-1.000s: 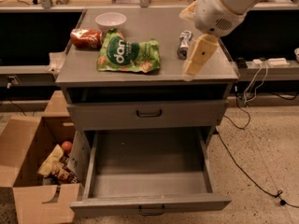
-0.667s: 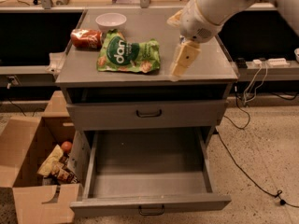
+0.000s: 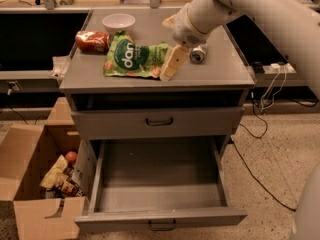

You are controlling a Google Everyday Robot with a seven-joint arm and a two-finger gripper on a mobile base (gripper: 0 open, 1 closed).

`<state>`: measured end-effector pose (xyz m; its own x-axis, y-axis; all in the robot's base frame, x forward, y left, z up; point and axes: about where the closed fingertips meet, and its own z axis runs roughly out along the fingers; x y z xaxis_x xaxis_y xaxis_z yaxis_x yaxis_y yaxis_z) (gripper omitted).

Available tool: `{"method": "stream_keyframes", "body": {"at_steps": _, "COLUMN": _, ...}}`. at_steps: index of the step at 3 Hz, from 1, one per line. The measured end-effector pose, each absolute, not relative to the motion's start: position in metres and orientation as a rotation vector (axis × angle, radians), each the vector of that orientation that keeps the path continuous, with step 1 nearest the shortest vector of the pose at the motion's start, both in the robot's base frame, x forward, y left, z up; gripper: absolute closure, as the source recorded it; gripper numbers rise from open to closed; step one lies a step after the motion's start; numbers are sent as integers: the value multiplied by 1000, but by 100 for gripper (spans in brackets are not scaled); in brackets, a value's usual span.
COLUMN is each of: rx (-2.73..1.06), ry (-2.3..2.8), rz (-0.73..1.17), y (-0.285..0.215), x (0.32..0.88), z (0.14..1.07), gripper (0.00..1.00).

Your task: Place green rice chip bag into middle drawer

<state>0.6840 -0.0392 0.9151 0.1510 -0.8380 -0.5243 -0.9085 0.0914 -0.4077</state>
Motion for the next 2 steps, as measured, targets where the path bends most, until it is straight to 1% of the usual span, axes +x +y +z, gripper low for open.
{"method": "stream_keyframes", "body": {"at_steps": 2, "rx": -1692, "ry": 1664, "rz": 214, "y": -10, "x": 731, "z": 895, "gripper": 0}}
